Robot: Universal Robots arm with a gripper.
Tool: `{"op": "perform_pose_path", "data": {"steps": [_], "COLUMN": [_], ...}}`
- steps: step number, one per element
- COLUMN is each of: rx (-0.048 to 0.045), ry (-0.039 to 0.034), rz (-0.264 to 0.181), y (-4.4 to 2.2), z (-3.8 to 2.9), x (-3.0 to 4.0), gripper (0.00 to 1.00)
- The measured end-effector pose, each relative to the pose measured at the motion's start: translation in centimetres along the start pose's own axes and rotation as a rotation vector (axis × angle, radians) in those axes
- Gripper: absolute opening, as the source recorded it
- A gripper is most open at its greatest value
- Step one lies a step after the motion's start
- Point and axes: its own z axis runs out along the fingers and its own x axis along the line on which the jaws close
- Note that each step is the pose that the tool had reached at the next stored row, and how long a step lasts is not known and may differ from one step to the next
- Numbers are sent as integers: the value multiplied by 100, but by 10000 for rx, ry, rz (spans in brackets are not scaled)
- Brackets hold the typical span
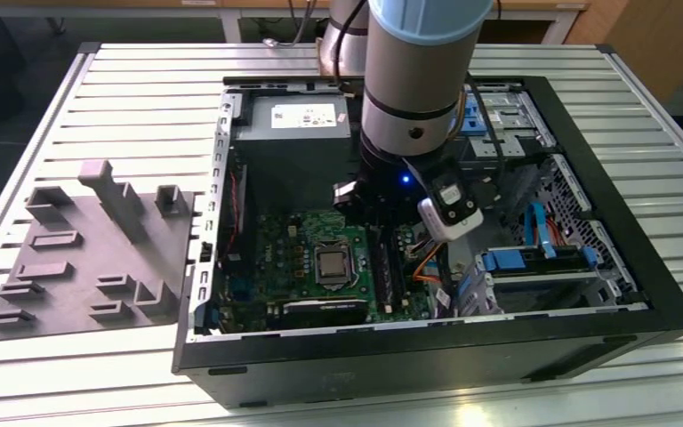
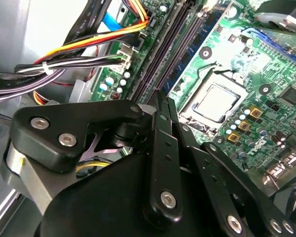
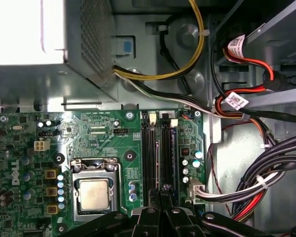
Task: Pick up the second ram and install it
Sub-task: 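Insert the second ram into the second slot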
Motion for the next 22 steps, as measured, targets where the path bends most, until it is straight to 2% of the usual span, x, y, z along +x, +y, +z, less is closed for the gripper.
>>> {"op": "perform_pose_path", "data": {"steps": [13,17,22], "rx": [1,-78,-79], "ry": [1,4,5], "rz": [-2,-25,-27], "y": [35,36,36], "z": [15,22,27], "x": [-5,-4,-4], "gripper": [11,11,11]}}
